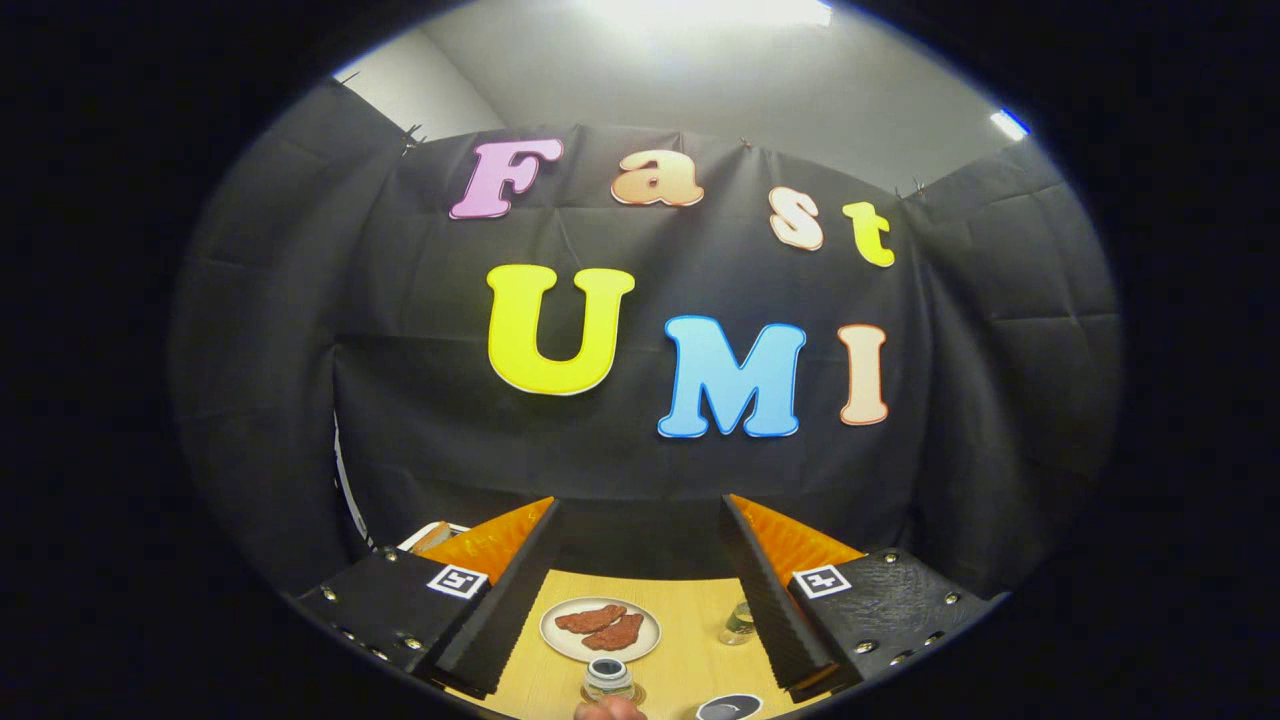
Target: Take the bottle from table, then pour the juice into the cup, finally place the bottle on the coaster
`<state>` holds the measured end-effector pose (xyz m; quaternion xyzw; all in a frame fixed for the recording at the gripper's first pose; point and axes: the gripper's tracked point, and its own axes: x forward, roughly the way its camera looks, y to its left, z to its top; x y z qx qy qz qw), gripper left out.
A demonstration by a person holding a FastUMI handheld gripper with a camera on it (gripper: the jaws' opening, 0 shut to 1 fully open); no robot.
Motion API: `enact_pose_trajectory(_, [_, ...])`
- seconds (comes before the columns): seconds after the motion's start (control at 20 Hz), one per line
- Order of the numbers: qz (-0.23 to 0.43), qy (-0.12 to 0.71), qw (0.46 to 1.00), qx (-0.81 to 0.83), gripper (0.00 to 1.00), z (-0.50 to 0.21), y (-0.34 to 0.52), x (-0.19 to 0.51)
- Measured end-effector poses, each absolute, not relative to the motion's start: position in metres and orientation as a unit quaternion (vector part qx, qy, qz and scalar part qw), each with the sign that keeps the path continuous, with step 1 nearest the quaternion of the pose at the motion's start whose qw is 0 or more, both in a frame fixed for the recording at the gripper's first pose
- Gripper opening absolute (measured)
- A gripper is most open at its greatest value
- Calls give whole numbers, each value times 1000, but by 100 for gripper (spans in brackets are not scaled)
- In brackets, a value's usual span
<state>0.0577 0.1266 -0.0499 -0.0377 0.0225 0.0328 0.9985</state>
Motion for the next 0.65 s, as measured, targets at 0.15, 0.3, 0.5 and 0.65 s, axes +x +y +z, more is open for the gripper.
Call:
enact_pose_trajectory(0.15, [45, 11, 999, -23, 96, -19, 126, 50])
enact_pose_trajectory(0.3, [48, 11, 999, -12, 96, -7, 116, 44])
enact_pose_trajectory(0.5, [50, 18, 998, -20, 96, -17, 86, 43])
enact_pose_trajectory(0.65, [58, 21, 998, -21, 96, -40, 58, 45])
